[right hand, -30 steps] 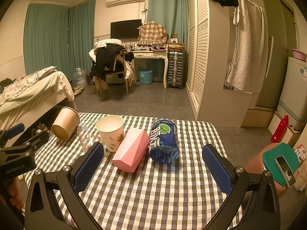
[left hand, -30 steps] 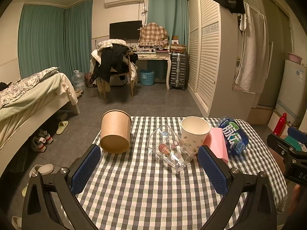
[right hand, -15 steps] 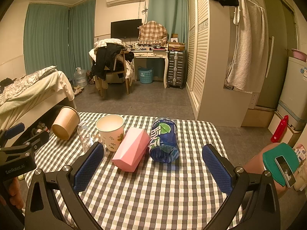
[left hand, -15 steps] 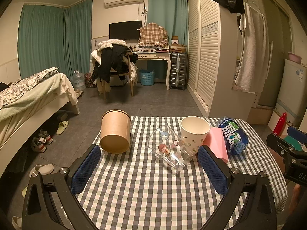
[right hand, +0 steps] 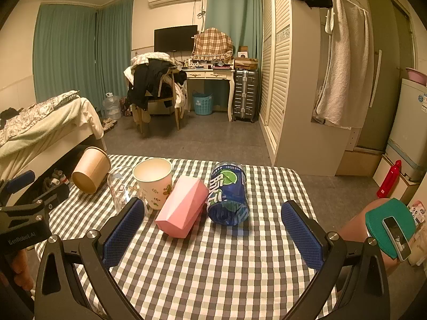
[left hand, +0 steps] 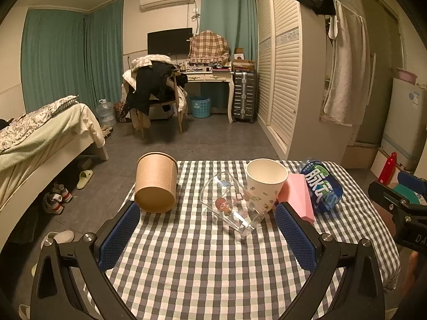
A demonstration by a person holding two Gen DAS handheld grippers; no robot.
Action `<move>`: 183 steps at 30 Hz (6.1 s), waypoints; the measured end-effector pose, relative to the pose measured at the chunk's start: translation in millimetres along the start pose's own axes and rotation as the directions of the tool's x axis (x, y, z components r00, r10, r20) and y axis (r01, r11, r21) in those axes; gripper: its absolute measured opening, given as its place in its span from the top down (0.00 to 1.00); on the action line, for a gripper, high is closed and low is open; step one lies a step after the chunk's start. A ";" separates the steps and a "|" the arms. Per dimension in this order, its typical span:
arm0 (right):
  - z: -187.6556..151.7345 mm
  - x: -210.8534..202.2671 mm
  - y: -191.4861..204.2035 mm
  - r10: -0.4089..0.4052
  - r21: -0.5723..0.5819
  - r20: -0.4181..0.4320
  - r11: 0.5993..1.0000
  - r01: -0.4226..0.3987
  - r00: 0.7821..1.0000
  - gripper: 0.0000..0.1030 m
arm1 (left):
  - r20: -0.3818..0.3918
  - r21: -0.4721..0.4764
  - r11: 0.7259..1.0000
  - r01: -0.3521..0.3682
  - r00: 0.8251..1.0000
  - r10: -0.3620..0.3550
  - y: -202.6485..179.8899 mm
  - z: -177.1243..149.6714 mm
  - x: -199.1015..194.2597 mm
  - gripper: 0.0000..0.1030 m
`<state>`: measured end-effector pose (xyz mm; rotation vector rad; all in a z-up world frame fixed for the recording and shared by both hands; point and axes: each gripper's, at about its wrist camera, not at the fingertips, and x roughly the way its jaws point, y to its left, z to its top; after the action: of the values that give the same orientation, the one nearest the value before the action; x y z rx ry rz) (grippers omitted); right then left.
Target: Flip cup upside down
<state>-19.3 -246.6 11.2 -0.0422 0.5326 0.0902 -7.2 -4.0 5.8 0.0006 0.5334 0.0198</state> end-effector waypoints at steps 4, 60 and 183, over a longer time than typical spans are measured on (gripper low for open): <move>1.6 0.2 -5.8 0.004 0.011 -0.004 1.000 -0.004 1.000 0.00 | -0.005 0.009 1.000 0.014 1.000 -0.013 -7.3 0.7 1.0 0.00; 19.4 73.0 -94.8 -0.053 0.163 -0.106 0.984 0.070 0.993 0.00 | -0.023 0.070 0.993 0.099 0.995 -0.098 -80.7 53.1 101.0 0.28; -92.5 69.7 95.1 0.304 -0.005 -0.305 0.947 -0.320 0.903 0.14 | -0.190 -0.032 0.999 -0.006 0.982 -0.001 79.7 -72.4 39.0 0.00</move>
<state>-15.4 -152.6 -105.4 -0.0239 0.8402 0.4186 -12.0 76.1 -75.9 -0.0326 0.7243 0.0311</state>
